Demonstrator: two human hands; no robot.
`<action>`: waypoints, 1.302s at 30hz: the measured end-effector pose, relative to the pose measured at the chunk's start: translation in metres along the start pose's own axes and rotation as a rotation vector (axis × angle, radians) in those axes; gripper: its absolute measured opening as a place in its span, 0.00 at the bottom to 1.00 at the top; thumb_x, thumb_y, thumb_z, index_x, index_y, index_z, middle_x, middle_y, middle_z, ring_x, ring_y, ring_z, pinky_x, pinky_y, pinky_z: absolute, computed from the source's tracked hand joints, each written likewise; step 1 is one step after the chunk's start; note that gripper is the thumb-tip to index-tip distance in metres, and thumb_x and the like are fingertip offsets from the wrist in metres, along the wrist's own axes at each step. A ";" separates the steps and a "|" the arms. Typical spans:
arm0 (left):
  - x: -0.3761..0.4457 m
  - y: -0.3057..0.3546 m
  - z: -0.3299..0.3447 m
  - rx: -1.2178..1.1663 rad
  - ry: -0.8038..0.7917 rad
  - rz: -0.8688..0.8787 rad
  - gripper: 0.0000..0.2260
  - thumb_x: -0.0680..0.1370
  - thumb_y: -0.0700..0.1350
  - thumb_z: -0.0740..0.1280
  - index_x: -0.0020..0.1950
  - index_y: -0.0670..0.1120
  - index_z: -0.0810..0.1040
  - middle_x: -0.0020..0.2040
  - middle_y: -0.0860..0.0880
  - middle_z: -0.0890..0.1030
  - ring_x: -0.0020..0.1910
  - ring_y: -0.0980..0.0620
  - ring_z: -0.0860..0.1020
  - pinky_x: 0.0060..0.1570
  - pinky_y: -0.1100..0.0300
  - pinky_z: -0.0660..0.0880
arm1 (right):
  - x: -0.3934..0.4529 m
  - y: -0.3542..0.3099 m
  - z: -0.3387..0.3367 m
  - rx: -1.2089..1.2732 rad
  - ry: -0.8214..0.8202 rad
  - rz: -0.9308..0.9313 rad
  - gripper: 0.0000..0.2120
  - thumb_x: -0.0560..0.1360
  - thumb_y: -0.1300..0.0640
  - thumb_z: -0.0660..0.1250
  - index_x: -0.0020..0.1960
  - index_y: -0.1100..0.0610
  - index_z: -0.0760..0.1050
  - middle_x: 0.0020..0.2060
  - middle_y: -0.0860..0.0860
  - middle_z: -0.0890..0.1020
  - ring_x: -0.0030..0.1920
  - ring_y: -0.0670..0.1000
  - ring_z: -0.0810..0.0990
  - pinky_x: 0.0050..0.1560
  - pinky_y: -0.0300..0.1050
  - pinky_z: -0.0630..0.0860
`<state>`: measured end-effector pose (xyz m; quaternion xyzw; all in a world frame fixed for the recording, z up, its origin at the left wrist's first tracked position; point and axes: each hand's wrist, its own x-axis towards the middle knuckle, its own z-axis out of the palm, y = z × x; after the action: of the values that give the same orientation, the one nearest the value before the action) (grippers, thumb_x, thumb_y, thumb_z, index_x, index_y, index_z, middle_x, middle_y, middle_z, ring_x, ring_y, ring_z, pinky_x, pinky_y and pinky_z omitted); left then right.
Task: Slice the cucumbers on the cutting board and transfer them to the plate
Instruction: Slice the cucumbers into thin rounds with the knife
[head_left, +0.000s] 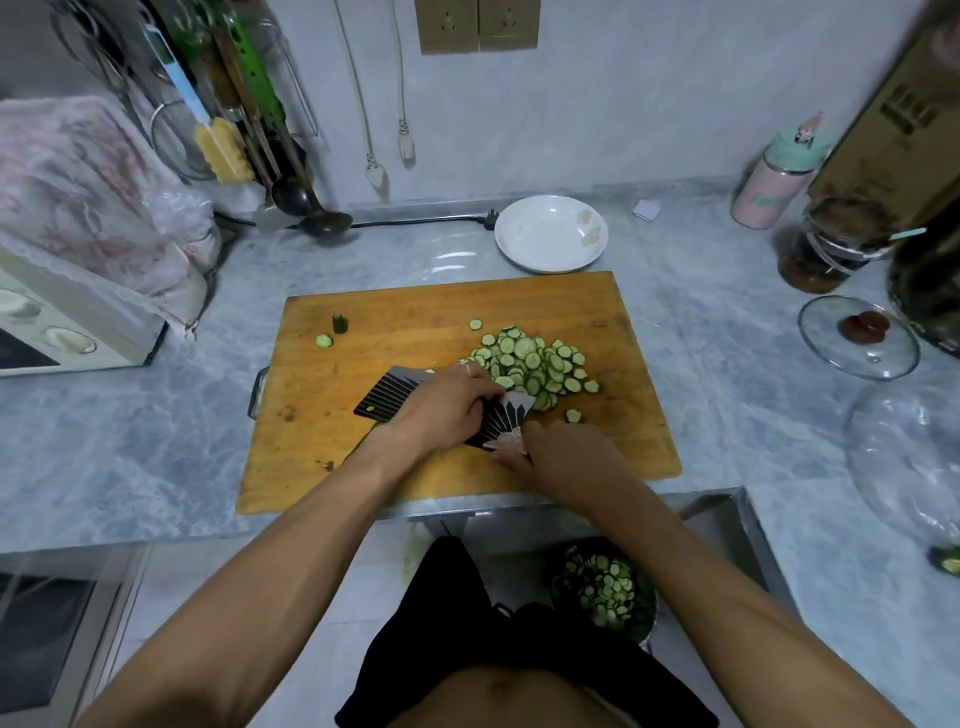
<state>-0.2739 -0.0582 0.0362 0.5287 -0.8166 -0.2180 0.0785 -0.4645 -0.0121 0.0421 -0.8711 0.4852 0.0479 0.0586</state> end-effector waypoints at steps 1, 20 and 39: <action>0.005 0.000 0.002 0.031 -0.041 -0.050 0.22 0.75 0.35 0.58 0.68 0.45 0.75 0.66 0.46 0.74 0.66 0.45 0.69 0.63 0.52 0.69 | 0.001 -0.001 0.000 -0.006 0.003 -0.002 0.29 0.80 0.33 0.48 0.52 0.58 0.72 0.44 0.55 0.81 0.44 0.56 0.82 0.36 0.48 0.68; -0.094 -0.047 0.047 -0.191 0.710 -0.472 0.10 0.77 0.44 0.69 0.56 0.44 0.82 0.55 0.48 0.81 0.56 0.49 0.76 0.57 0.58 0.72 | 0.016 -0.030 0.013 0.830 -0.047 0.239 0.39 0.72 0.26 0.47 0.35 0.61 0.75 0.29 0.54 0.77 0.31 0.51 0.76 0.35 0.47 0.72; -0.097 -0.061 0.071 -0.241 0.679 -0.540 0.08 0.75 0.39 0.69 0.51 0.41 0.85 0.55 0.44 0.83 0.53 0.44 0.79 0.51 0.58 0.75 | 0.005 -0.075 -0.003 0.803 -0.250 0.081 0.29 0.83 0.39 0.47 0.33 0.56 0.68 0.34 0.55 0.76 0.38 0.54 0.75 0.40 0.45 0.66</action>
<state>-0.2072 0.0270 -0.0436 0.7517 -0.5460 -0.1384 0.3432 -0.3977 0.0221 0.0484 -0.7468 0.4883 -0.0373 0.4500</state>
